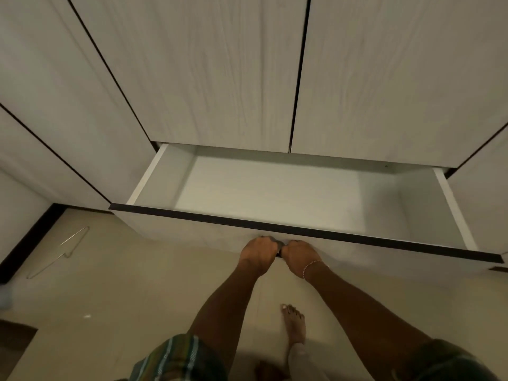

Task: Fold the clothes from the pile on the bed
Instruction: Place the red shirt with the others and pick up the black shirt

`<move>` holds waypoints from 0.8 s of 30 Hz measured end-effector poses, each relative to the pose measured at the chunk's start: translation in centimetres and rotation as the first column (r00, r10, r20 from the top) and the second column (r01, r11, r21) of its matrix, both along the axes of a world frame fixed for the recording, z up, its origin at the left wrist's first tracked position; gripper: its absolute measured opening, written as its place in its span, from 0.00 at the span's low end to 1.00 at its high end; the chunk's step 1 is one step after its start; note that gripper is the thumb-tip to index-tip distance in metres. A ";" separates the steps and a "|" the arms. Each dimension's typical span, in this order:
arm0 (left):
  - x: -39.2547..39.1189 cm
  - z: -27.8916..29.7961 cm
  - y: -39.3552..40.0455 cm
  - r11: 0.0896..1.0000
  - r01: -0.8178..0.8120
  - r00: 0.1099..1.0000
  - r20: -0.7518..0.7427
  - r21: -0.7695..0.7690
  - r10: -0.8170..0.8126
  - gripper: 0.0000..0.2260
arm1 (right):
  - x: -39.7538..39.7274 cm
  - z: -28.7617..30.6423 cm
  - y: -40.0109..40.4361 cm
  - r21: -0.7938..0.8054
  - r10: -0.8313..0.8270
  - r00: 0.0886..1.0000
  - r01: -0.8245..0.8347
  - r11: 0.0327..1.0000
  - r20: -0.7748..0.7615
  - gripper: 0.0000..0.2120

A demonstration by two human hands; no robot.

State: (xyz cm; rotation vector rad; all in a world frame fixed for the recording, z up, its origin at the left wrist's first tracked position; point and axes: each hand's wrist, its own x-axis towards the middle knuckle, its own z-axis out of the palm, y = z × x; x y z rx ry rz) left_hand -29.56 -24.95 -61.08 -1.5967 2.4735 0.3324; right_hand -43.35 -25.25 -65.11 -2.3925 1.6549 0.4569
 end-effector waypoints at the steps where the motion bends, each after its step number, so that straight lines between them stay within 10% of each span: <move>1: 0.2 0.1 1.1 1.000 0.004 1.000 0.001 -0.003 -0.004 0.16 | 0.2 0.1 1.0 -0.001 0.005 1.000 -0.005 1.000 -0.007 0.14; 24: 3.3 3.5 9.7 0.986 -0.031 0.992 0.129 0.163 0.010 0.12 | 2.7 4.7 8.9 0.393 0.067 0.997 -0.051 0.918 -0.027 0.18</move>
